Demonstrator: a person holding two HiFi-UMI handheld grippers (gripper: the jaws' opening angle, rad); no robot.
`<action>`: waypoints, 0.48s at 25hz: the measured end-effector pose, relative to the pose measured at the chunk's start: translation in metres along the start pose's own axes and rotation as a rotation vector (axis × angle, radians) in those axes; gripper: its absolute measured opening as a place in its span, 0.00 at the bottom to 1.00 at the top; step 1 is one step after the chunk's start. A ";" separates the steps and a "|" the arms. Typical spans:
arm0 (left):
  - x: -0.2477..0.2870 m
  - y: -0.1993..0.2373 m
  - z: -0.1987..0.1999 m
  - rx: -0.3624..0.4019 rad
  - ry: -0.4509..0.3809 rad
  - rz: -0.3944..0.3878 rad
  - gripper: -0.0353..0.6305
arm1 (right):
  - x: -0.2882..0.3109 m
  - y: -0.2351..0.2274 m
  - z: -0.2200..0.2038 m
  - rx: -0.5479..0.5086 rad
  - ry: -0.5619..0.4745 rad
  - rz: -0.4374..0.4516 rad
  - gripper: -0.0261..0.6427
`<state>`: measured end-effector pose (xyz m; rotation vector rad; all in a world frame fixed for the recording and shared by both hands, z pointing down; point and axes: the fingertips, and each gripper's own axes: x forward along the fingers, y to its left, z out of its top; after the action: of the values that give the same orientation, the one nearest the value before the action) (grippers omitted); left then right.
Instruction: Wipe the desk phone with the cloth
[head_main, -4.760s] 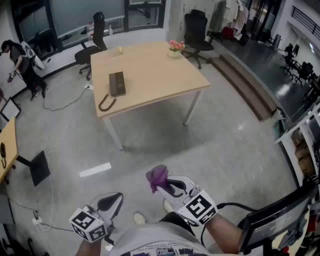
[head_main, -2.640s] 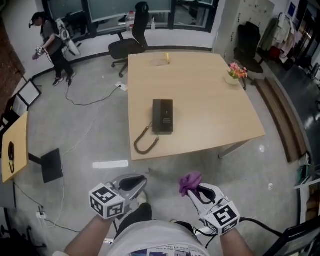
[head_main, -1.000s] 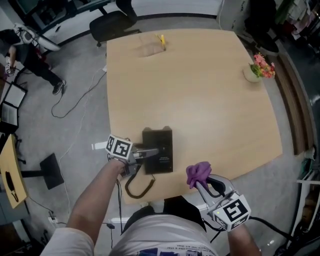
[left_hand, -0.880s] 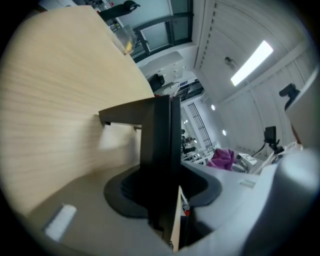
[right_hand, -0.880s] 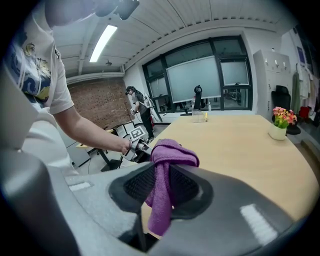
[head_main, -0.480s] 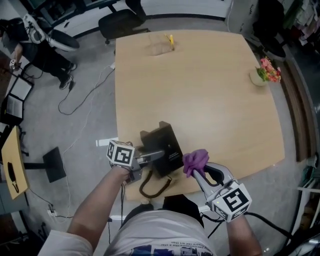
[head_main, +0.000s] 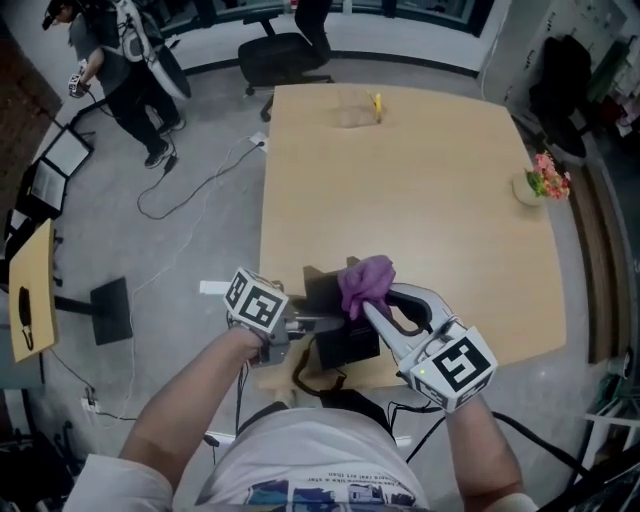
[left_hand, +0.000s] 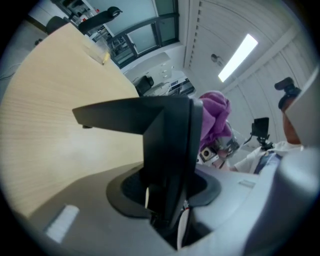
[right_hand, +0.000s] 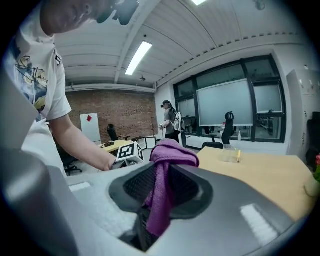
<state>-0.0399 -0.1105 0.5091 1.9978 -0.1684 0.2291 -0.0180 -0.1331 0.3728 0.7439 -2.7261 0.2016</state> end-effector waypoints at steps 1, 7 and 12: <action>-0.002 -0.001 -0.001 0.004 0.001 0.001 0.32 | 0.004 0.001 0.001 -0.005 0.002 0.011 0.17; -0.013 -0.009 -0.001 0.020 -0.033 -0.005 0.32 | 0.004 0.025 -0.031 0.029 0.074 0.055 0.17; -0.018 -0.012 0.003 0.031 -0.044 0.001 0.32 | -0.016 0.048 -0.072 0.083 0.153 0.078 0.17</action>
<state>-0.0546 -0.1075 0.4933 2.0346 -0.1948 0.1895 -0.0111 -0.0689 0.4327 0.6178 -2.6165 0.3750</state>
